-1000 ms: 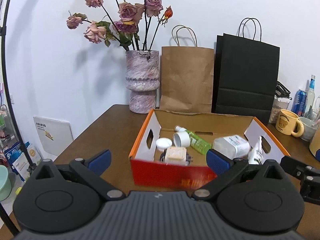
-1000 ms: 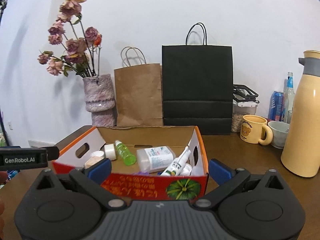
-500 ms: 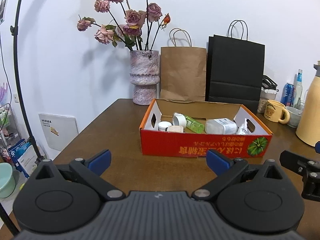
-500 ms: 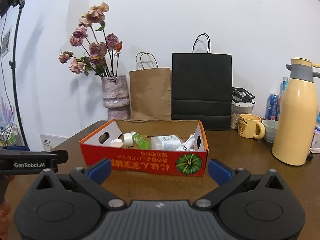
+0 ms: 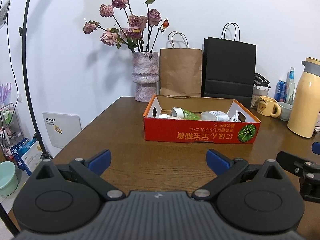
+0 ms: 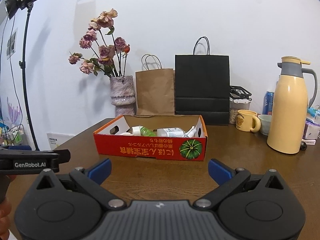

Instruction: Organize rigid objects

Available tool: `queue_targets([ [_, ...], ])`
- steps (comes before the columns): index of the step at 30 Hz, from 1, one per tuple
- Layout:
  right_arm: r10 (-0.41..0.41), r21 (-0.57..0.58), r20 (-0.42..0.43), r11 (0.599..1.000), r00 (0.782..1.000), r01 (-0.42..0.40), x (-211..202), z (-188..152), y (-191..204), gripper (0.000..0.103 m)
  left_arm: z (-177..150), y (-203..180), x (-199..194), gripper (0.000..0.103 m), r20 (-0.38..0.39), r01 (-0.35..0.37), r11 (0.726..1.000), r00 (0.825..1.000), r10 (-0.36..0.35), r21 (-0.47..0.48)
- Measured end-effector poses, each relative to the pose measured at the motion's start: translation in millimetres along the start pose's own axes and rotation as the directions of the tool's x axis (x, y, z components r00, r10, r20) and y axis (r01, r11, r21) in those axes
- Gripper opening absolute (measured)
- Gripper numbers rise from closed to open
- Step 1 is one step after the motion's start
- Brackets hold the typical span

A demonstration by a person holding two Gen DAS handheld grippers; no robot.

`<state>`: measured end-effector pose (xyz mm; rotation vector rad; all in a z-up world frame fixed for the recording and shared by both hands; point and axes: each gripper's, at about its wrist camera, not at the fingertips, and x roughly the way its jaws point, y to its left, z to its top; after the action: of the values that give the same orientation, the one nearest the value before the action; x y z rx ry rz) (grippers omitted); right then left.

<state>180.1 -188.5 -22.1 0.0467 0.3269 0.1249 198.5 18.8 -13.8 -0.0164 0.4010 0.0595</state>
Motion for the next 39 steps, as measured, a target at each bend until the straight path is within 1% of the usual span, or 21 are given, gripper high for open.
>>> queue_targets([
  [17, 0.005, 0.005, 0.011, 1.0, 1.0, -0.005, -8.7, -1.1, -0.2, 0.103, -0.8, -4.2, -11.6, 0.103, 0.014, 0.005, 1.0, 1.0, -0.005, 0.008],
  [39, 0.005, 0.005, 0.012, 1.0, 1.0, -0.005, -10.7, -1.2, 1.3, 0.103, -0.8, -5.1, -13.2, 0.103, 0.016, 0.005, 1.0, 1.0, -0.005, 0.009],
])
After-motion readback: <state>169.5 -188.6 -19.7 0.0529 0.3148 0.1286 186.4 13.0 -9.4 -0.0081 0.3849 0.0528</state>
